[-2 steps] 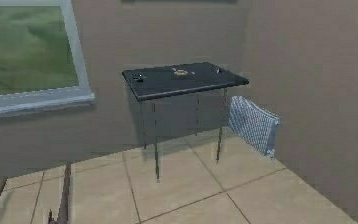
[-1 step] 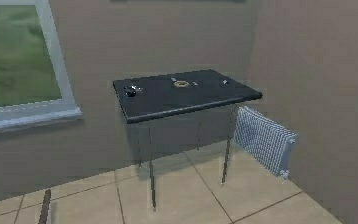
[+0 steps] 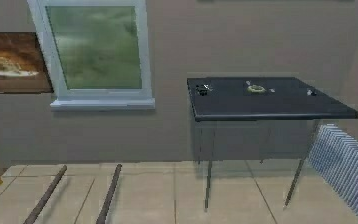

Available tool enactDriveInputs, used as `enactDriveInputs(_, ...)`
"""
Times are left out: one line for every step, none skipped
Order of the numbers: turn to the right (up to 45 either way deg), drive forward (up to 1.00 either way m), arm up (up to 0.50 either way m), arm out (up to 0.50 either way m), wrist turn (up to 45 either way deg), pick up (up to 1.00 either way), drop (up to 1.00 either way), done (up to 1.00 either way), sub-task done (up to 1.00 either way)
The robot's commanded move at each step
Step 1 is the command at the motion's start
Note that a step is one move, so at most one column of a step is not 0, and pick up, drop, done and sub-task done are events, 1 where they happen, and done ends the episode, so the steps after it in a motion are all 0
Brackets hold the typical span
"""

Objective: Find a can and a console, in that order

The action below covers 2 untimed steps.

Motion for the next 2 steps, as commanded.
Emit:
enactDriveInputs(0.0,0.60,0.00,0.00,0.0,0.00,0.00,0.00,0.00)
enactDriveInputs(12.0,0.00,0.00,0.00,0.0,0.00,0.00,0.00,0.00)
